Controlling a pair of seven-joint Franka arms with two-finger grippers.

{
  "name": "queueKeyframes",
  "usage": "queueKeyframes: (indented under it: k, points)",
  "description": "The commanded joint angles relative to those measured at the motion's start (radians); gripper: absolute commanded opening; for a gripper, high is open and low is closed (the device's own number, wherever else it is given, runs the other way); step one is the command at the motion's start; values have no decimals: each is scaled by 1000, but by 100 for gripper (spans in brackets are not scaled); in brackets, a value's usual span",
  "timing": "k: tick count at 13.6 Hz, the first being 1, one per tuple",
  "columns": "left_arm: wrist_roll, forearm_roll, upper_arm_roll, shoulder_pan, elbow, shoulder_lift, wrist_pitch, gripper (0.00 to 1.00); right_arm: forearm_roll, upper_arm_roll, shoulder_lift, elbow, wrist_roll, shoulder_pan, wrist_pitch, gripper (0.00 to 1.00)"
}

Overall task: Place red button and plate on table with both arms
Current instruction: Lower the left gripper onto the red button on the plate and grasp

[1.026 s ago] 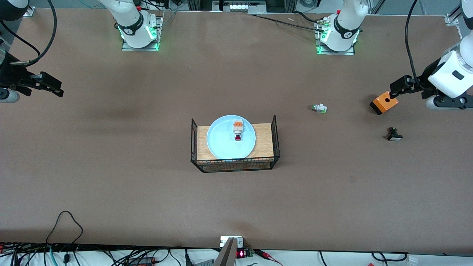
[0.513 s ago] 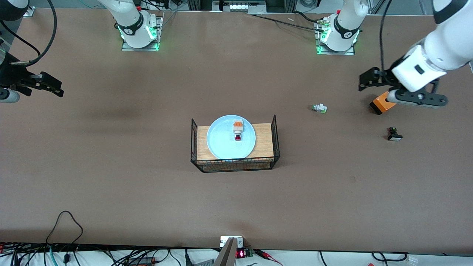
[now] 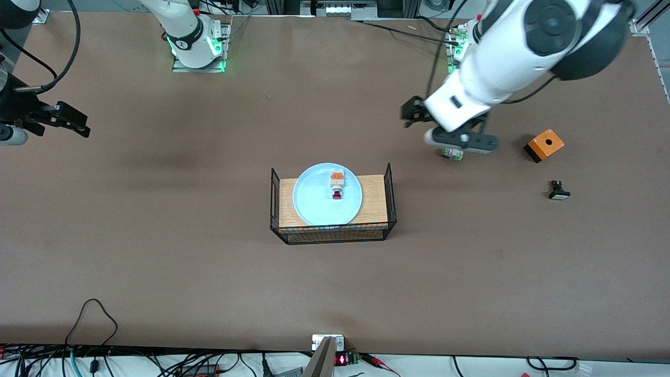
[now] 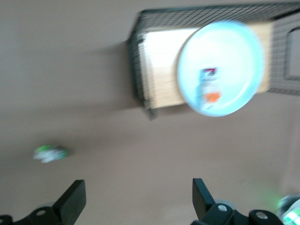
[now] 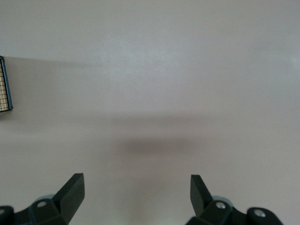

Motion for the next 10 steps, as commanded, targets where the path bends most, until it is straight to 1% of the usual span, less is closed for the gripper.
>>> queueKeyframes:
  k: [1,3,4,5,6,7,8,10]
  points:
    - [-94,16,-9,-77,62,113,169,100,17,4,-4,17,-2,-3,-36,100]
    - [-196,36,-4,-130,62,162,284,100,15,4,-4,17,-5,-3,-33,100]
    - [-236,120,-4,-158,62,188,341,100,15,4,-4,17,-16,-3,-36,100]
    - [-279,232,-6,-186,62,215,393,100,15,4,-4,17,-16,-3,-37,100]
    - [-330,309,-7,-203,65,236,429,100,15,4,-4,17,-16,-3,-36,100]
    - [-374,346,-7,-207,65,264,462,100,15,4,-4,17,-16,-3,-36,100]
    - [-396,359,-7,-215,66,285,490,100,15,4,-4,17,-16,-3,-36,100]
    - [-395,378,2,-249,65,316,518,100,15,4,-4,17,-16,-3,-36,100]
